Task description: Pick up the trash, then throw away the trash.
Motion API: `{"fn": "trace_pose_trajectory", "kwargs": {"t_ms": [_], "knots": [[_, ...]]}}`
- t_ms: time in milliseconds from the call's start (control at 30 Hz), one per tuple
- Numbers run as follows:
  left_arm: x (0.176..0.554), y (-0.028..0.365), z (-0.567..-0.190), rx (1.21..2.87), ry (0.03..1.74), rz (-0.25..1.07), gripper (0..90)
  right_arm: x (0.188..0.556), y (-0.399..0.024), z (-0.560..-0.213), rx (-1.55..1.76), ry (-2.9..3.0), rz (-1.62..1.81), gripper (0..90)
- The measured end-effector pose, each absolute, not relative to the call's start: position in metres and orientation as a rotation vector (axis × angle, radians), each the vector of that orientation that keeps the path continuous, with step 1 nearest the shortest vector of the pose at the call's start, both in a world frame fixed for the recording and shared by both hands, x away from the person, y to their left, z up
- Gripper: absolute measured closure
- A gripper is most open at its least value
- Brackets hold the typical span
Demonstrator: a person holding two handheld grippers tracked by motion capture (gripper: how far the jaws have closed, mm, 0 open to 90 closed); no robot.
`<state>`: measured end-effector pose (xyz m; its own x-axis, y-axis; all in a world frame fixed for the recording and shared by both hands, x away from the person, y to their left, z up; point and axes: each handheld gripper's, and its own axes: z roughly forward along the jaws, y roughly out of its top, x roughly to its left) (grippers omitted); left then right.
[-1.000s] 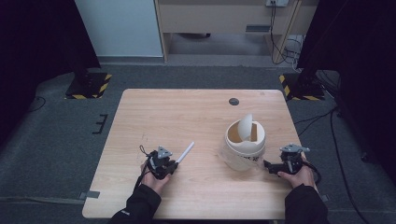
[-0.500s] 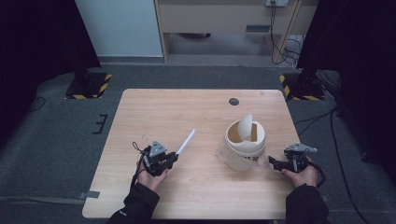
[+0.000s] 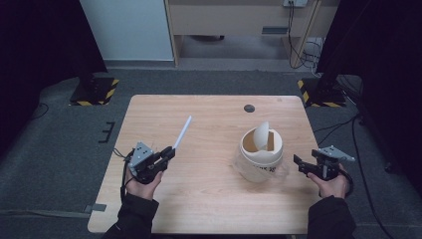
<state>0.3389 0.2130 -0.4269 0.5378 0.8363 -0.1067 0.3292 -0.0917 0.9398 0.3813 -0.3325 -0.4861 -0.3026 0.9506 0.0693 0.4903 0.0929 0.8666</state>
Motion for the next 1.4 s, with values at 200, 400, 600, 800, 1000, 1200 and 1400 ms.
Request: {"fn": "trace_pose_trajectory", "kwargs": {"t_ms": [200, 400, 600, 800, 1000, 1200, 1400], "knots": [[0.340, 0.219, -0.417, 1.619, 0.990, 0.595, 79.2, 0.377, -0.333, -0.462, 1.379, 1.763, 1.230, 21.8], [0.334, 0.215, -0.407, 1.583, 0.945, 0.607, 79.2, 0.373, -0.325, -0.433, 1.338, 1.719, 1.320, 21.2], [0.335, 0.206, -0.402, 1.576, 0.904, 0.605, 79.2, 0.365, -0.317, -0.402, 1.267, 1.685, 1.418, 21.5], [0.333, 0.194, -0.396, 1.583, 0.859, 0.599, 79.2, 0.357, -0.304, -0.377, 1.216, 1.657, 1.546, 20.8], [0.334, 0.186, -0.391, 1.587, 0.824, 0.601, 79.2, 0.356, -0.289, -0.362, 1.134, 1.696, 1.601, 23.1], [0.335, 0.171, -0.385, 1.579, 0.787, 0.600, 79.2, 0.357, -0.271, -0.350, 1.092, 1.699, 1.667, 24.5], [0.334, 0.148, -0.378, 1.582, 0.730, 0.587, 79.2, 0.358, -0.254, -0.337, 1.050, 1.696, 1.744, 30.0]]}}
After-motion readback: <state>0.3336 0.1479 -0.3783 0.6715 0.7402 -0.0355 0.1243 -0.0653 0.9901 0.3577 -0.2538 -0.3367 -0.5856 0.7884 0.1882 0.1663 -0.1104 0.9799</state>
